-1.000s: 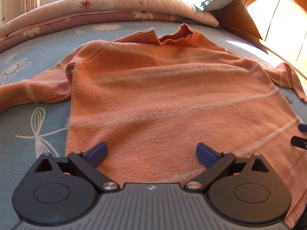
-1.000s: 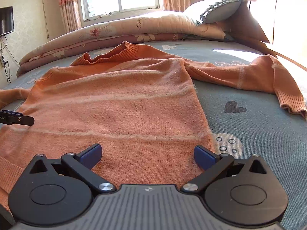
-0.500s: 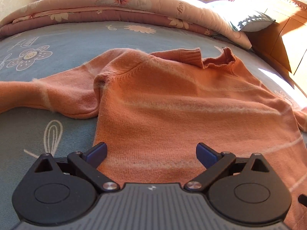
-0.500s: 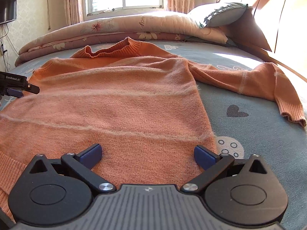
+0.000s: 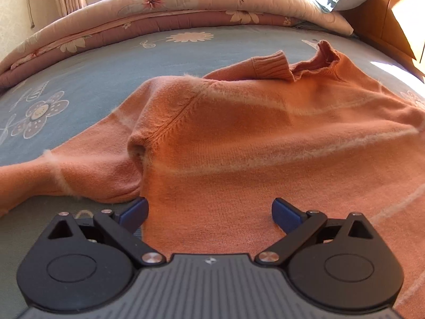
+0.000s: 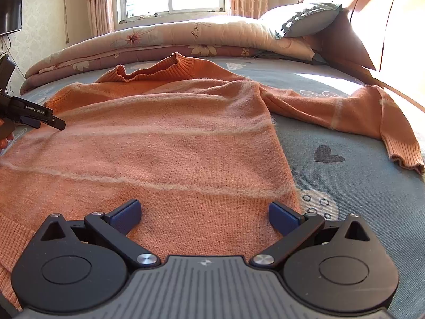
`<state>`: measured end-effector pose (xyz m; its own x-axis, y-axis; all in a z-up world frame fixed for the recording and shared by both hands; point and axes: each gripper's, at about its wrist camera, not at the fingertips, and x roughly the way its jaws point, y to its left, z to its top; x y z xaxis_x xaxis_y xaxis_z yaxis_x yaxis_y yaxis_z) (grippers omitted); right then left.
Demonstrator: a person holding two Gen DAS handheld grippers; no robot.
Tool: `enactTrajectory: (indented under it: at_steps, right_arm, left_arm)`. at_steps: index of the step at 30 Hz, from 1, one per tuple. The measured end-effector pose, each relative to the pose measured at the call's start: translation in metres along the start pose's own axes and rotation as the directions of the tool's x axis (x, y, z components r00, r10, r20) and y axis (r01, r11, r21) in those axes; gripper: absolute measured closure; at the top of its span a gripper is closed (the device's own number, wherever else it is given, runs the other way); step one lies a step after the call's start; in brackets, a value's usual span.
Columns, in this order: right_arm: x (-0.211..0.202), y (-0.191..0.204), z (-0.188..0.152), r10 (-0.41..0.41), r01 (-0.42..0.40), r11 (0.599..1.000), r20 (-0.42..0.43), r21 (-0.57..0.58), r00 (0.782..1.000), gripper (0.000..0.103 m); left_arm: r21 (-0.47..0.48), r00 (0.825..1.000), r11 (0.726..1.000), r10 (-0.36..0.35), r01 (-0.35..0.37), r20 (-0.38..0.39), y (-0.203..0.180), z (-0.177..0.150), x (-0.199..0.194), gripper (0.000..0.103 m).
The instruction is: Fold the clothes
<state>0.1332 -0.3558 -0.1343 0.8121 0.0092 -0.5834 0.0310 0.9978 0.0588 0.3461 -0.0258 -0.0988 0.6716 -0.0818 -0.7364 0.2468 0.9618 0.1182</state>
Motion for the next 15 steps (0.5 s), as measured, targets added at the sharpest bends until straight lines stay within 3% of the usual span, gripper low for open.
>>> enactTrajectory:
  at_steps: [1,3,6,9,11,15]
  right_arm:
    - [0.0,0.0,0.0,0.0,0.0,1.0,0.0,0.001,1.0,0.0]
    - [0.0,0.0,0.0,-0.001,0.001,1.0,0.001,0.002,1.0,0.0]
    - [-0.001,0.0,0.0,-0.002,0.002,1.0,0.002,0.003,1.0,0.0]
    - [-0.001,-0.001,0.0,-0.002,0.002,1.0,0.003,0.007,1.0,0.0]
    - [-0.001,-0.001,0.0,0.0,0.0,1.0,0.003,0.012,1.0,0.0]
    - [-0.001,-0.001,0.0,0.0,0.0,1.0,0.003,0.014,1.0,0.0]
  left_arm:
    - [0.023,1.0,1.0,-0.006,0.005,0.012,-0.003,0.0,-0.011,0.005]
    - [0.019,0.996,0.996,-0.087,0.086,0.032,-0.005,-0.005,-0.037,0.004]
    - [-0.019,0.979,0.978,-0.206,0.206,0.004,-0.014,-0.021,-0.06,0.004]
    - [-0.05,0.964,0.965,-0.261,0.258,-0.048,-0.028,-0.05,-0.07,0.004]
    - [-0.075,0.963,0.965,-0.258,0.252,-0.074,-0.031,-0.068,-0.071,0.004]
    - [-0.107,0.984,0.982,-0.162,0.153,-0.074,-0.031,-0.099,-0.086,0.004]
